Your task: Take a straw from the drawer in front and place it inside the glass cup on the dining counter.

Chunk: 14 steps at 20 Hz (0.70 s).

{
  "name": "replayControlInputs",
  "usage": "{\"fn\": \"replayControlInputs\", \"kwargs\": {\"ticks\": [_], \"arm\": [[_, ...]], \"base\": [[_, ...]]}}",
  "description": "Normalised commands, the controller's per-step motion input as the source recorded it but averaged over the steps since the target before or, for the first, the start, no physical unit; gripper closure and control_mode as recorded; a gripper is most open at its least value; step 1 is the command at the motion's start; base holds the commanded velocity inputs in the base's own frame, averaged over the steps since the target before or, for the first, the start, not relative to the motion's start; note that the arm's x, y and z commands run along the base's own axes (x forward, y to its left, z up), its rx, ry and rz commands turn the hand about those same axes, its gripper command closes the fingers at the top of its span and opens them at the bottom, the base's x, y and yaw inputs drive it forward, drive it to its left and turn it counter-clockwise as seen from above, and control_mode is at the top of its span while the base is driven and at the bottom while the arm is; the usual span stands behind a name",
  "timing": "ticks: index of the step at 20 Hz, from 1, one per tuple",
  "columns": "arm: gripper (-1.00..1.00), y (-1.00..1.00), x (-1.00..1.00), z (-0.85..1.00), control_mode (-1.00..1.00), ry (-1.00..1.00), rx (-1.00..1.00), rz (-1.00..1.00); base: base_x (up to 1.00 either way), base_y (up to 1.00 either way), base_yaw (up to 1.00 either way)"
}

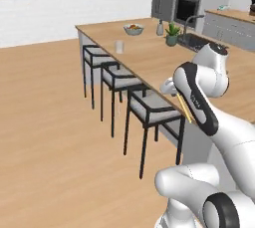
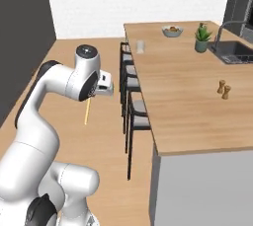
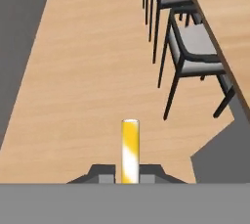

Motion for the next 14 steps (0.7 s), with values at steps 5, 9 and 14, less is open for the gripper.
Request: {"fn": "replayControlInputs", "kwargs": {"ticks": [5,9,14], "arm": [[1.0,0.0,0.0,0.0,1.0,0.0,0.0,0.0],[1.0,0.0,0.0,0.0,1.0,0.0,0.0,0.0],[1.0,0.0,0.0,0.0,1.0,0.0,0.0,0.0]], "base": [[0.64,1.0,-0.49],[0.52,1.0,-0.49],[0.43,1.0,-0.49]]}}
